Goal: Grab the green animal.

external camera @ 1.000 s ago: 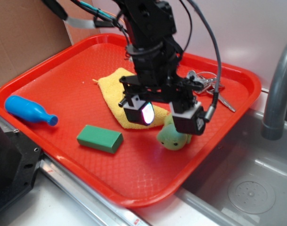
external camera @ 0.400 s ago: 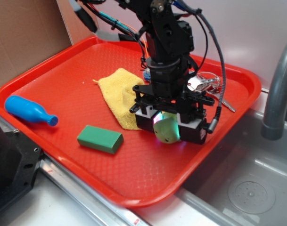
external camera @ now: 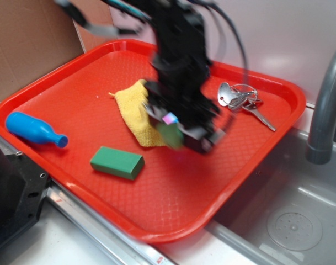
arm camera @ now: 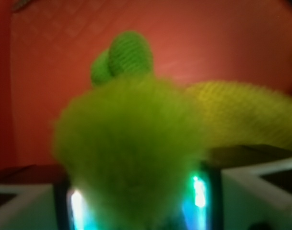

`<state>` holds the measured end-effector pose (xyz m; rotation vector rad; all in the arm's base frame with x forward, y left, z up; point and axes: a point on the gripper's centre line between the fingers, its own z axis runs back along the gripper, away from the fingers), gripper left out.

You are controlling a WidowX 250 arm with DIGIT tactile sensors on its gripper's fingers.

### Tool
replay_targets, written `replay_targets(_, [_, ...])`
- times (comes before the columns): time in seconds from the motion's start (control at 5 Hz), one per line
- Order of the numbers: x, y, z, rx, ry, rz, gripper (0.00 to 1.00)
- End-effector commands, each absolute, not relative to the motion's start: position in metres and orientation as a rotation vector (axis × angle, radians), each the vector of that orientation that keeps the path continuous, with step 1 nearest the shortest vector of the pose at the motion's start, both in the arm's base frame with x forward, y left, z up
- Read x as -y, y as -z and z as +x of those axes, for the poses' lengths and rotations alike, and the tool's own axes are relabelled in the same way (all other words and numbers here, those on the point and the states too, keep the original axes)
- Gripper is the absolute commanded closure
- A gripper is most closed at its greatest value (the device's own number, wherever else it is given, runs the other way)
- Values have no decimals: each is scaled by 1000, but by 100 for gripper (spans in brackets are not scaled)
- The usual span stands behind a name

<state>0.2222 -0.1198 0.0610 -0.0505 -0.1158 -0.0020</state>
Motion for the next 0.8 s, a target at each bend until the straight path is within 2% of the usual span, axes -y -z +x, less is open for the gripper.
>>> replay_targets(0.0, [26,-174,222,49,-4,43,100])
replay_targets(0.2, [-27,-189,205,-4,-161,15,100])
replay_targets(0.4, [-64,-197,174,81,-288,89,100])
replay_targets(0.6, [-64,-196,159,92,-244,103,100])
